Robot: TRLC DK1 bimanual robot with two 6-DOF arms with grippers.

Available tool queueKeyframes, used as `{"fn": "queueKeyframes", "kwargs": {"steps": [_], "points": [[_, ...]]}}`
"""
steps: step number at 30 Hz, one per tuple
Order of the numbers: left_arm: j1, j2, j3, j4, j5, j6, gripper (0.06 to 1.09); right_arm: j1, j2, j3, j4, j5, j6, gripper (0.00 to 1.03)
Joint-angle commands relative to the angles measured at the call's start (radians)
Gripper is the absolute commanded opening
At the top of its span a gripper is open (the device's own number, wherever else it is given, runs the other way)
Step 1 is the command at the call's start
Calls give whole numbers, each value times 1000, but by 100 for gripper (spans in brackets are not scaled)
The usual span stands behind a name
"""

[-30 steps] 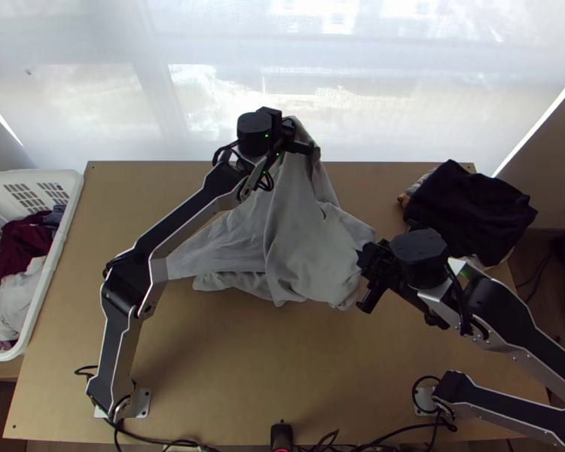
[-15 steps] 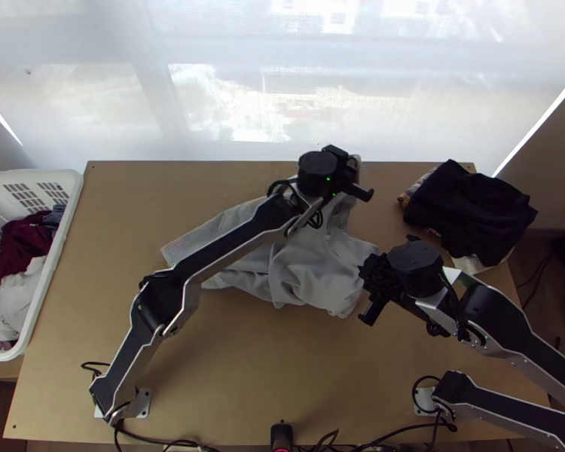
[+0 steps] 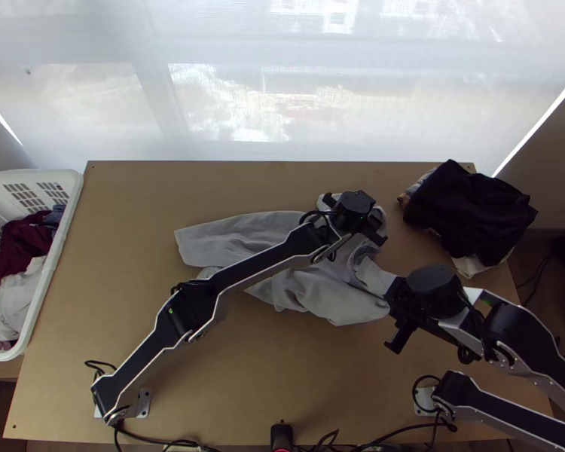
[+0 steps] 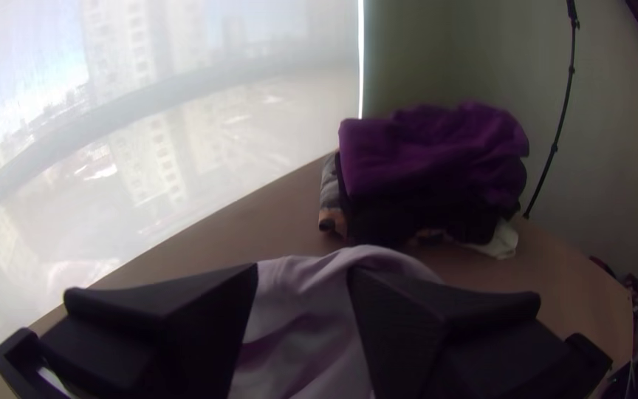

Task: Fold the t-shirt

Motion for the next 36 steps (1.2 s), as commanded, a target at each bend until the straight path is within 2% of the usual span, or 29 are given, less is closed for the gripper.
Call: {"fn": "queueKeyframes", "kwargs": {"steps": [1,6,12,15,19,27,36], "points": [[19,-183,-79,-337,-4,40,94,-92,-127,-102,-21,1,-10,3],[75,-483,-301,-525,76,85,96,-135,-124,-163,143,0,-21,3],[133,-766,-513,-846,136,184,96,-165,-83,-229,341,-9,-61,3],[191,-891,-636,-969,154,218,96,-177,-57,-222,375,-11,-87,3],[248,-1006,-791,-1090,231,232,95,-200,-46,-219,416,-13,-107,3],[206,-1046,-1030,-1059,306,184,95,-209,-64,-252,442,-14,-99,3],[151,-935,-1102,-903,313,195,95,-212,-81,-251,447,-13,-141,3]]}}
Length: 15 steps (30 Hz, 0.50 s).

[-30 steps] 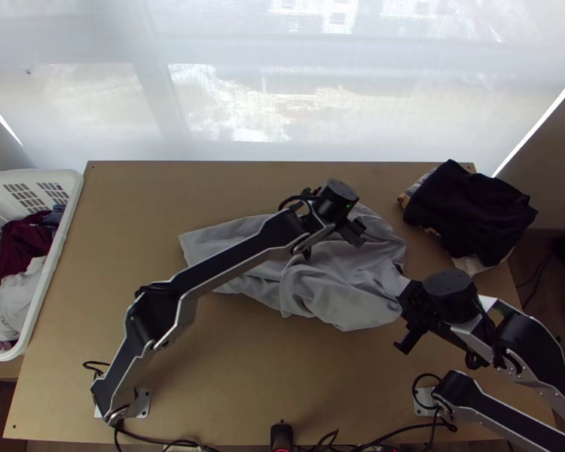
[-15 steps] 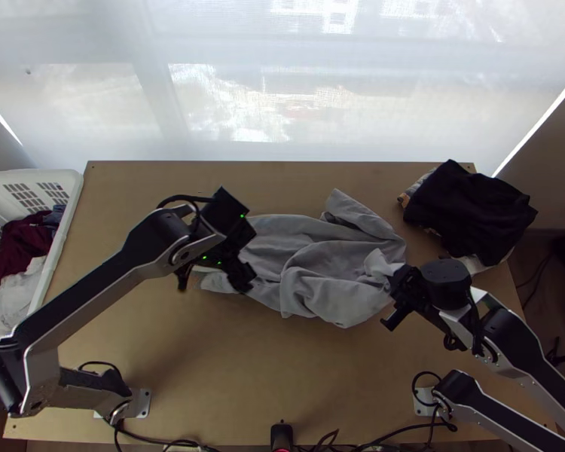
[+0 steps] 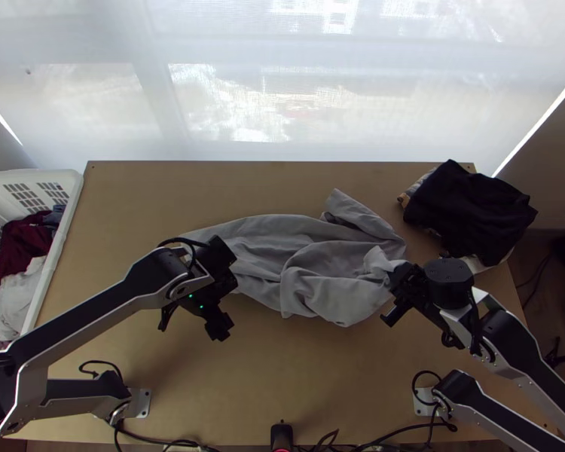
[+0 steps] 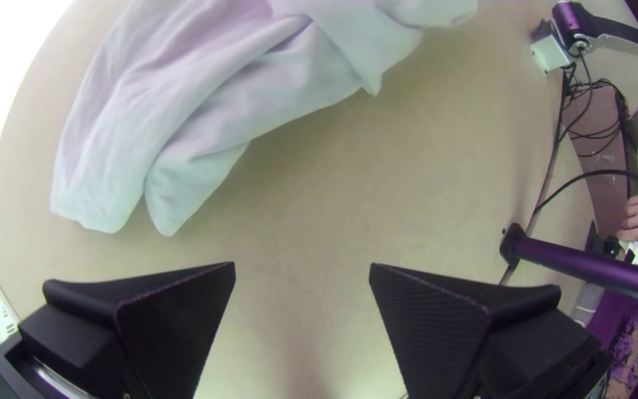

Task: Fold the t-shirt

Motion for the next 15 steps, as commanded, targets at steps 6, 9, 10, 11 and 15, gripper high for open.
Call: {"fn": "queueKeyframes", "kwargs": {"steps": [6,9,10,11,15], "points": [[-23,159,-94,202,15,23,95,-31,-22,-5,9,6,-23,3],[-13,194,-88,257,15,34,95,-52,-30,-14,3,6,-23,3],[-6,208,-80,265,15,43,95,-55,-35,-17,1,8,-23,3],[0,224,-72,274,15,45,95,-63,-39,-22,1,8,-23,3],[26,274,-48,316,17,58,95,-77,-47,-27,-2,11,-25,3]]}}
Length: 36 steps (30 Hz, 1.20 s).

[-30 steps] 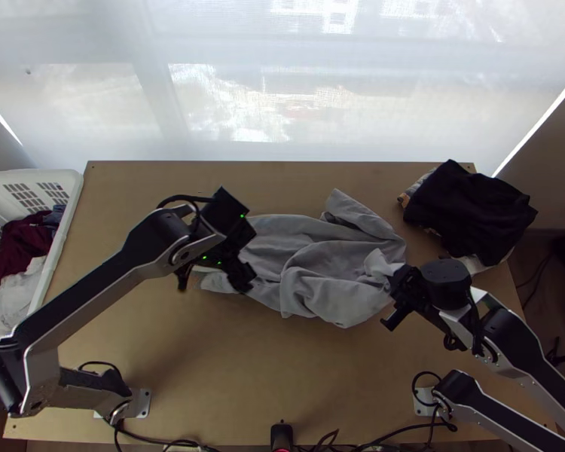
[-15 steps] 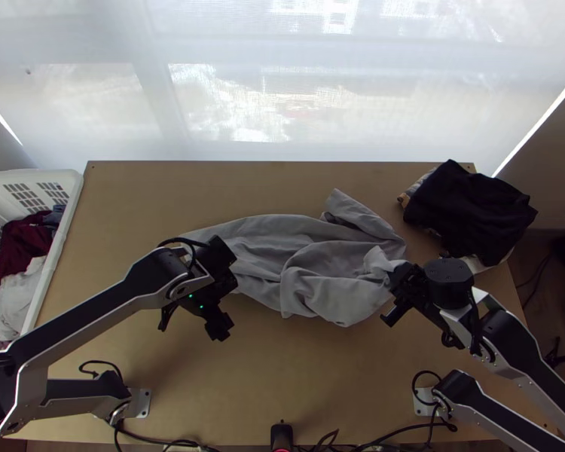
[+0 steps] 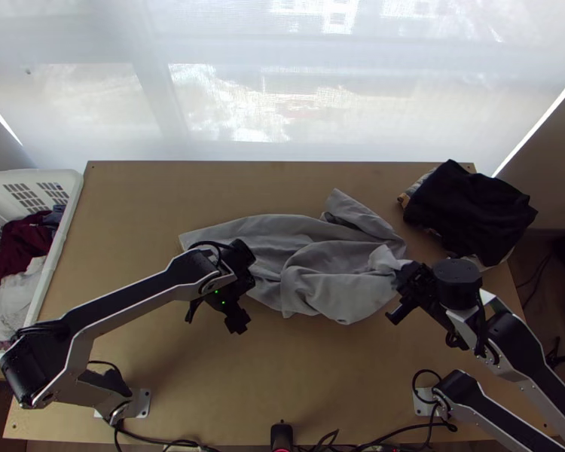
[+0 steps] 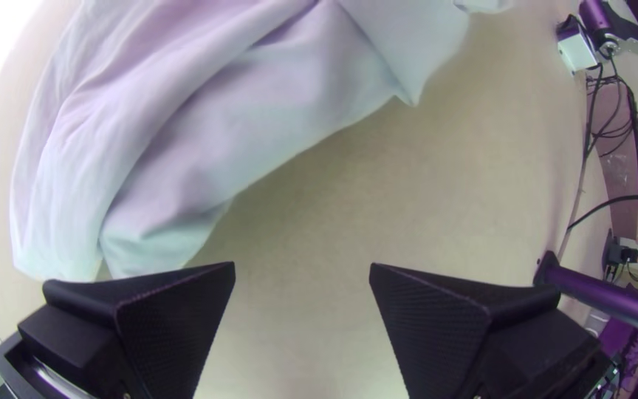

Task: Fold the t-shirt

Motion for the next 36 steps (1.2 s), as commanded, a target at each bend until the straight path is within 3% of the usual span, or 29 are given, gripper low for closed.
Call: {"fn": "queueKeyframes", "kwargs": {"steps": [1,18,30,36], "points": [[34,100,29,84,2,23,95,-30,-17,-12,-8,5,-3,3],[166,201,141,187,-15,33,95,-50,-24,-34,-8,8,-23,3],[173,218,147,408,-163,-30,95,-59,-51,-57,-17,8,-21,3],[163,195,187,413,-182,-76,95,-67,-61,-69,-20,8,-23,2]]}}
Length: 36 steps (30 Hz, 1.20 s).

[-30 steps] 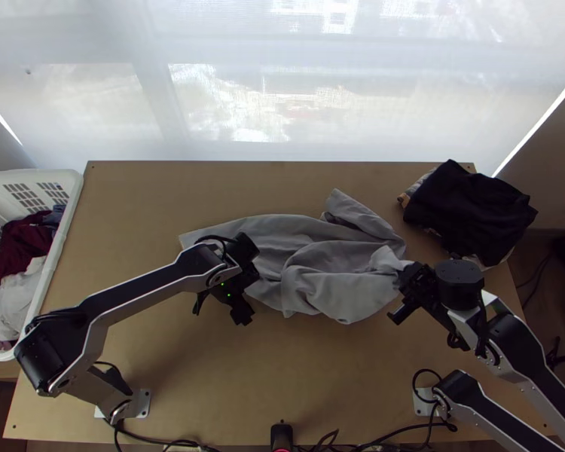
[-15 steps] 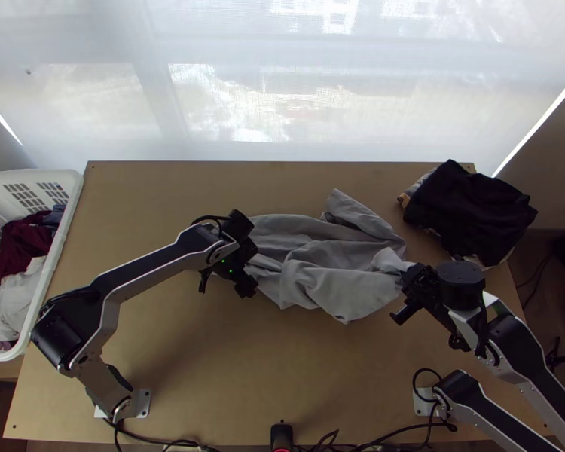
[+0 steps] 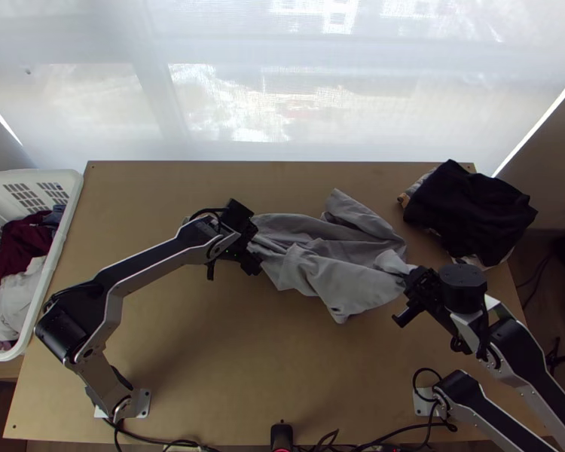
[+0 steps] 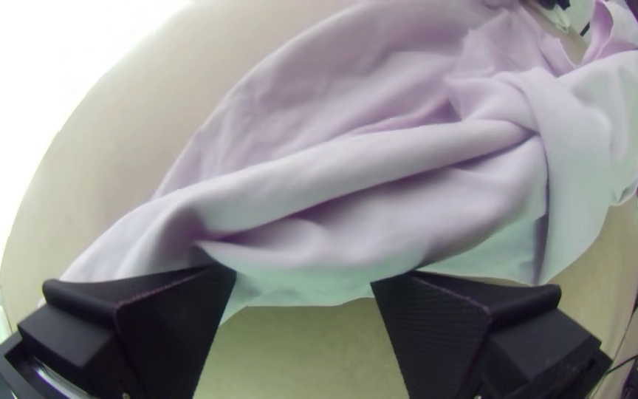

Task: Fold the t-shirt

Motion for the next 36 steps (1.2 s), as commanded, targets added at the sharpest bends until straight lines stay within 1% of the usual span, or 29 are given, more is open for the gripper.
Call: {"fn": "queueKeyframes", "kwargs": {"steps": [1,5,7,10,14,16,18,19,24,28,31,36], "points": [[-10,-30,28,31,-30,-45,95,-7,-12,-13,-5,1,-1,3],[-15,-77,25,15,-41,-87,97,-9,-16,-23,-5,1,1,3],[-7,-93,26,31,-73,-108,97,-9,-21,-31,-5,1,4,3],[13,-96,31,52,-113,-116,97,-7,-24,-39,-5,-1,7,3],[9,-119,32,20,-113,-98,97,-7,-24,-37,-5,1,7,3],[-4,-142,34,-41,-92,-72,97,-9,-29,-39,-5,1,6,3],[-19,-169,34,-135,-35,-42,97,-10,-35,-43,-6,1,7,3],[-31,-180,29,-170,-26,-32,97,-10,-35,-45,-6,1,7,3],[-90,-240,-37,-250,-7,14,97,-10,-39,-57,-6,1,12,3],[-148,-254,-64,-318,51,14,97,-9,-41,-57,-6,1,15,3],[-174,-235,-95,-328,62,20,97,-9,-45,-55,-6,1,15,3],[-174,-182,-130,-256,62,10,97,-10,-56,-51,-8,1,13,3]]}}
